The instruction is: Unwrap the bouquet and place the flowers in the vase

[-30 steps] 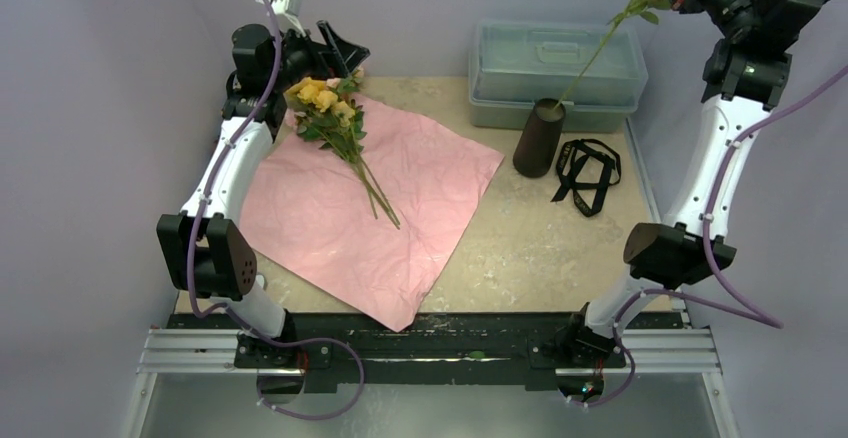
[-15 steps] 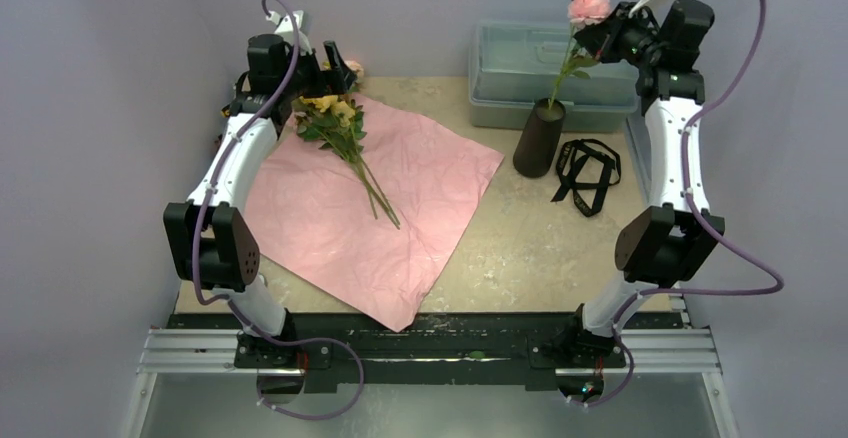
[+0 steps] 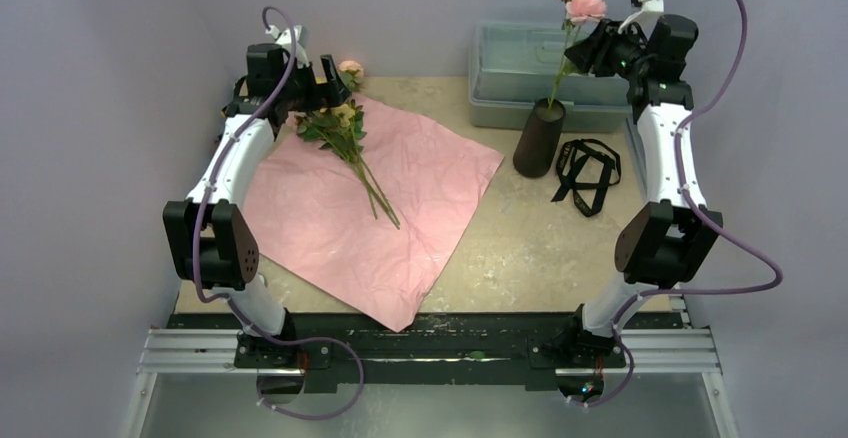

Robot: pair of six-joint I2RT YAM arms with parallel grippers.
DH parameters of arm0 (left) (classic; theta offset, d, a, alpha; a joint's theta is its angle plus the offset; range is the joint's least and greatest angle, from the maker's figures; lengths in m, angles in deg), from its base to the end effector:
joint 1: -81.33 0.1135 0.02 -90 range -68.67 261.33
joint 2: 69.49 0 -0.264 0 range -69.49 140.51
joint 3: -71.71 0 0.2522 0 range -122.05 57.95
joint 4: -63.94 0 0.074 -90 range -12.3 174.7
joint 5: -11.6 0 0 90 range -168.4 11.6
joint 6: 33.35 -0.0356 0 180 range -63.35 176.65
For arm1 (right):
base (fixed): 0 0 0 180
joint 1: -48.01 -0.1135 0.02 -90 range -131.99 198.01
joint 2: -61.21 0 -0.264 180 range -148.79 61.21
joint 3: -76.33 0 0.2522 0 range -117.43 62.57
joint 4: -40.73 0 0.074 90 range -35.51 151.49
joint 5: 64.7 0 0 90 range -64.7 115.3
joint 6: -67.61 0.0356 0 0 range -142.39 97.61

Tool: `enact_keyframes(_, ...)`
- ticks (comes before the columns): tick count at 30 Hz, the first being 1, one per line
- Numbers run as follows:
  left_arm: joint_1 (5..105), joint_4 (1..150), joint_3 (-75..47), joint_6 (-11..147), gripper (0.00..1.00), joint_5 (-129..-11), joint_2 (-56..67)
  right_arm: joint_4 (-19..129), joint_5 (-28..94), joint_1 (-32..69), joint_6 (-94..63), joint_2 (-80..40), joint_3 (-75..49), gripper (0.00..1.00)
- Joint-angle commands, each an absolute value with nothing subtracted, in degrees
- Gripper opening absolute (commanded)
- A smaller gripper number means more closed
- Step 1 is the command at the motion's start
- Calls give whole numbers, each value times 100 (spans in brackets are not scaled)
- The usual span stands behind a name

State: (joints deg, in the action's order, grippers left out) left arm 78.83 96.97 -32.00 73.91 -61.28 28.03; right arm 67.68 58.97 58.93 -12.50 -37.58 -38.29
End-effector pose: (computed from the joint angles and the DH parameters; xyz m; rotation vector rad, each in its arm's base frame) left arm 0.4008 -0.0280 0.3537 -0.0751 2.0550 -0.5196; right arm 0.4011 -0.0573 0.4232 -0.1096 1.7553 0.5038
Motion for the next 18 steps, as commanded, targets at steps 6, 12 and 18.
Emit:
enact_keyframes(6, 7977, 9510, -2628, 7886, 96, -6226, 2530, 6956, 5519, 5891, -1416, -3178, -3913, 79)
enact_keyframes(12, 8026, 9282, -2064, 8354, 77, -6481, 2378, 6996, 5386, 5893, -1701, -2840, -4202, 97)
enact_keyframes(18, 8033, 8970, -1647, 8698, 58, -6552, 2512, 7172, 5417, 5888, -2002, -2743, -4741, 98)
